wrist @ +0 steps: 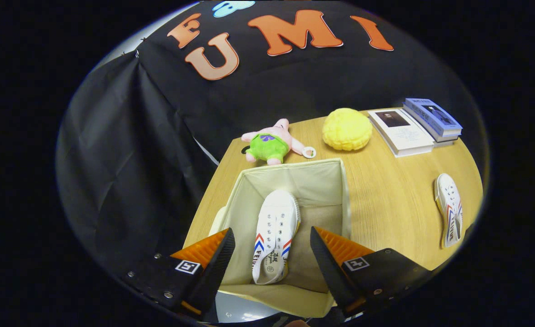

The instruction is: Open the storage box then place both shoes into the box .Put the left shoe in first, then the right shoe, with the right side of both shoes facing outward in a uniform manner.

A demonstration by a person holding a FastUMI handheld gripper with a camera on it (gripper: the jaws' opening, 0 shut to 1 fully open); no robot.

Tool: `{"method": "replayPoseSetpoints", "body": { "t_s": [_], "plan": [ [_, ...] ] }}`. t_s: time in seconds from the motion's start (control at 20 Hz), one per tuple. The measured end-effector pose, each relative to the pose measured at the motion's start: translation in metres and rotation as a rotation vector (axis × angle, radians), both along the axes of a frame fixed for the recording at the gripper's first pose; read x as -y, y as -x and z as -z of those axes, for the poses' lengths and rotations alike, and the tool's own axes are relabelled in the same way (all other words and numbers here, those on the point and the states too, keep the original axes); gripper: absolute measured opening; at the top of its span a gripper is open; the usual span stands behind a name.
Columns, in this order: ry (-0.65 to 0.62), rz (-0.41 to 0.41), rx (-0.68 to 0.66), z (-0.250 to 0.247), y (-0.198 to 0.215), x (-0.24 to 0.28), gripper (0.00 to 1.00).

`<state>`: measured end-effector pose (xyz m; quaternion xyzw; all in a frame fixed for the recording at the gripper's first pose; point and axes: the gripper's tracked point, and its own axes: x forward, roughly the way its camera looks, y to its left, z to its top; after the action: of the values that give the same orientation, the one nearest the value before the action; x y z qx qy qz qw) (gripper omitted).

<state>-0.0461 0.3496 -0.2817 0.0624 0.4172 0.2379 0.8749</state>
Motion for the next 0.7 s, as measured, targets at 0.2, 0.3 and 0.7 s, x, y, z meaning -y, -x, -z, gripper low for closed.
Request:
{"method": "replayPoseSetpoints", "body": {
  "t_s": [0.2,0.3,0.7],
  "plan": [
    [0.012,0.058,0.045,-0.014,-0.018,0.045,0.99],
    [0.023,0.096,0.056,-0.015,-0.028,0.074,0.99],
    [0.117,0.261,0.091,-0.017,-0.055,0.207,0.98]
  ]
}}
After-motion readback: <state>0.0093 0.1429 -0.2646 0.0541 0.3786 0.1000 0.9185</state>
